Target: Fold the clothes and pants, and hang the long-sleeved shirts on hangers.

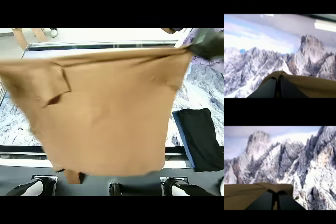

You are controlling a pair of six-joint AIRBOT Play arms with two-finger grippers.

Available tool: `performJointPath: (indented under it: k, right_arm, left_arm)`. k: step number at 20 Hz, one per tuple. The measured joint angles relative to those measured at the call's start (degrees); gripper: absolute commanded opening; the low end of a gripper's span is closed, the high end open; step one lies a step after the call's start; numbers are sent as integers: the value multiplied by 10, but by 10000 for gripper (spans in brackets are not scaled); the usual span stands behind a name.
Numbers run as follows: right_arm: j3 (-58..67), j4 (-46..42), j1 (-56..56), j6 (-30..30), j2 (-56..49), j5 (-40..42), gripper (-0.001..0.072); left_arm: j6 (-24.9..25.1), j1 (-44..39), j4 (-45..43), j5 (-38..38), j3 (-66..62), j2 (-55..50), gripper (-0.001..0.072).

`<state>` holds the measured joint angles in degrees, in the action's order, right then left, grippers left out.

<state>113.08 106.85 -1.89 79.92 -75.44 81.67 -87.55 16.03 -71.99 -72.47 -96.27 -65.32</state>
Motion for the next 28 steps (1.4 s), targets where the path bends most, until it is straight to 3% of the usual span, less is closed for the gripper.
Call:
performJointPath:
  k: [7,11,14,17,28]
  right_arm:
    - [-9,-8,0,28,-253,-82,24]
    - [-9,-13,0,32,-318,-164,24]
    - [-9,-17,0,34,-335,-187,24]
    - [-9,-21,0,34,-341,-160,24]
    - [-9,-32,0,28,-356,45,25]
  left_arm:
    - [25,-69,16,156,14,-287,13]
    - [18,-86,20,236,-31,-378,14]
    - [17,-89,20,249,-48,-403,14]
    - [21,-87,19,210,-55,-412,14]
    - [28,-75,-13,-50,-55,-419,15]
